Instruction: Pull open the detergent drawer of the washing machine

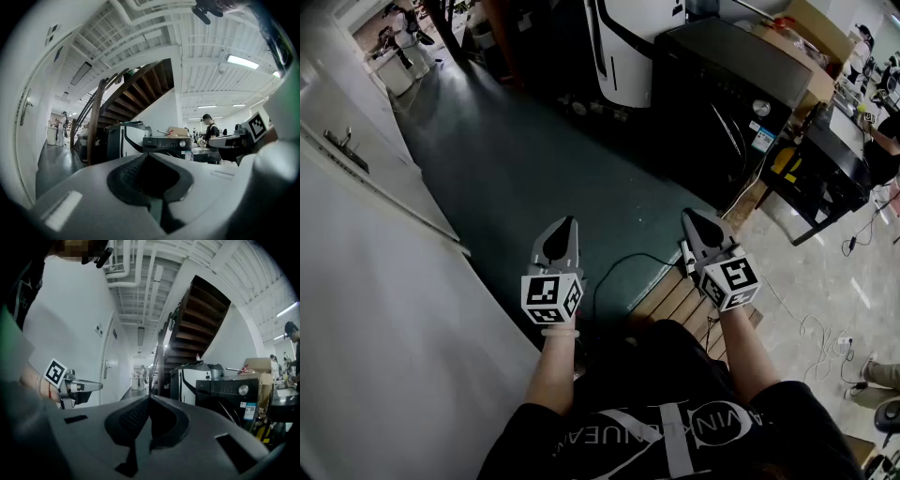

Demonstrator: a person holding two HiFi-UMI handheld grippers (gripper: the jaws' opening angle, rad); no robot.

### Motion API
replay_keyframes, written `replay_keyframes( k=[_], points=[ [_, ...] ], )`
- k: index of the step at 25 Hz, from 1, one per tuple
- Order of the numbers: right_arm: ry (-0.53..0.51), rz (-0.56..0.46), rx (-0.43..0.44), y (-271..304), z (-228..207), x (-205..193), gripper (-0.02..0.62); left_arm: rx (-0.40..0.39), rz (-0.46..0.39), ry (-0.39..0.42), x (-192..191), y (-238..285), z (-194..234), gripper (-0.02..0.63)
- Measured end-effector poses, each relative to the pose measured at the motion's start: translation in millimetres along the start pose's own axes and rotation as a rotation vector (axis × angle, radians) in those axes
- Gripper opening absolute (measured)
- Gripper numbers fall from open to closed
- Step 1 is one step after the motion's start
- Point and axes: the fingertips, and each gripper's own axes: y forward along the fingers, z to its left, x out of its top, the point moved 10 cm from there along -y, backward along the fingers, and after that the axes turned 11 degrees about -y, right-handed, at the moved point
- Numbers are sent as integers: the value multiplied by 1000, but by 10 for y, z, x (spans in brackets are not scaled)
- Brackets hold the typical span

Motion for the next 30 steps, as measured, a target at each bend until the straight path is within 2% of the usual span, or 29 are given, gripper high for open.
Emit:
replay_keyframes(
  k=[17,21,22,24,30],
  points=[
    [-9,-3,24,336,275,83,12,31,-7,-20,43,-133,367,11],
    [-14,8,31,410,296,60,12,-7,-31,-36,62,-128,419,11],
    [-15,8,32,441,285,60,12,-17,-37,-36,74,-110,430,19],
    [-10,16,29,514,262,58,12,-27,-37,-32,82,-60,461,78],
    [2,25,32,826,132,-36,12,-27,-12,-31,44,228,653,101]
  ],
)
